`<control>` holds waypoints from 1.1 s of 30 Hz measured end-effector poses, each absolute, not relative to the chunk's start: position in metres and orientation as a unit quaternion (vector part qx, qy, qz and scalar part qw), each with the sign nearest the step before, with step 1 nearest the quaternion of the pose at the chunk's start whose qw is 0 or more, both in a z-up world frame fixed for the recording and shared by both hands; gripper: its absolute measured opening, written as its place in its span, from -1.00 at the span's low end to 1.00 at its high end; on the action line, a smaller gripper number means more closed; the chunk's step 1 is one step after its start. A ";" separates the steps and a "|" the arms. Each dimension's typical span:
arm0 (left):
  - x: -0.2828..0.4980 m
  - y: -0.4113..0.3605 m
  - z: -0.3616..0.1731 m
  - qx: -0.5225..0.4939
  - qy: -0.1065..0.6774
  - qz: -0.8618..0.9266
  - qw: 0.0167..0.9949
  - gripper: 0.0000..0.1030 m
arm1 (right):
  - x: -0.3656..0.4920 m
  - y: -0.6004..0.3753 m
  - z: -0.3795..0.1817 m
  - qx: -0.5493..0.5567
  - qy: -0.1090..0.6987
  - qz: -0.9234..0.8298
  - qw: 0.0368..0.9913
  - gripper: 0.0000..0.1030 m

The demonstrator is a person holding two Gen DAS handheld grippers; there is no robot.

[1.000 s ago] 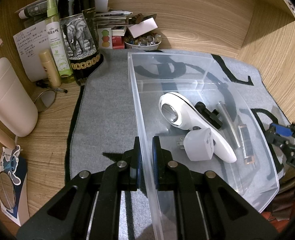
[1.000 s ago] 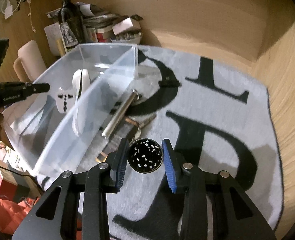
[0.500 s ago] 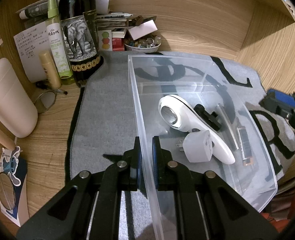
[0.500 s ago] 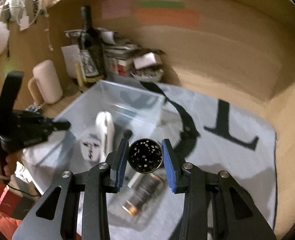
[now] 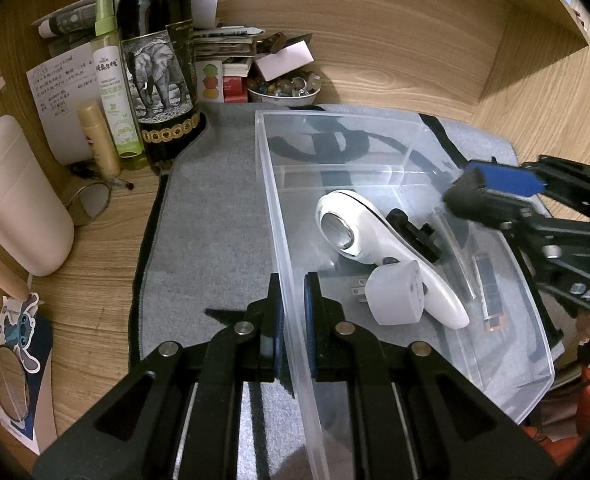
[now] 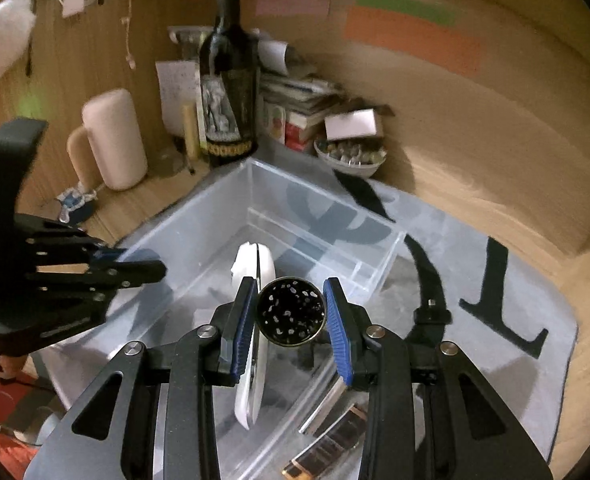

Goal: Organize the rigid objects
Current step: 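Lower the black grinder into the clear box and open the right tool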

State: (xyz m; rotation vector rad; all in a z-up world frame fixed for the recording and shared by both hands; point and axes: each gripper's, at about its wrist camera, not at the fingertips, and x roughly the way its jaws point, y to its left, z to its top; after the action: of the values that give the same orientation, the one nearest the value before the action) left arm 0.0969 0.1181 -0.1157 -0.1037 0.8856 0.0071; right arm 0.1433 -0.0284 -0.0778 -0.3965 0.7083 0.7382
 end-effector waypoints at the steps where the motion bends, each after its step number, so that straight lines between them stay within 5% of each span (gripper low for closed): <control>1: 0.097 0.118 -0.115 -0.050 0.428 0.003 0.902 -0.82 | 0.146 -0.026 -0.081 -0.191 0.343 0.350 0.850 -0.39; 24: 0.098 0.116 -0.115 -0.051 0.427 0.002 0.903 -0.81 | 0.158 -0.009 -0.104 -0.206 0.391 0.350 0.826 -0.38; 33: 0.098 0.116 -0.115 -0.053 0.428 0.002 0.902 -0.81 | 0.146 -0.035 -0.078 -0.193 0.353 0.343 0.849 -0.21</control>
State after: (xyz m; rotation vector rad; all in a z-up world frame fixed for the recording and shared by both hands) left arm 0.0980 0.1163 -0.1153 -0.1096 0.8842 0.0043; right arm 0.1458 -0.0347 -0.0778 -0.4075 0.7438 0.7219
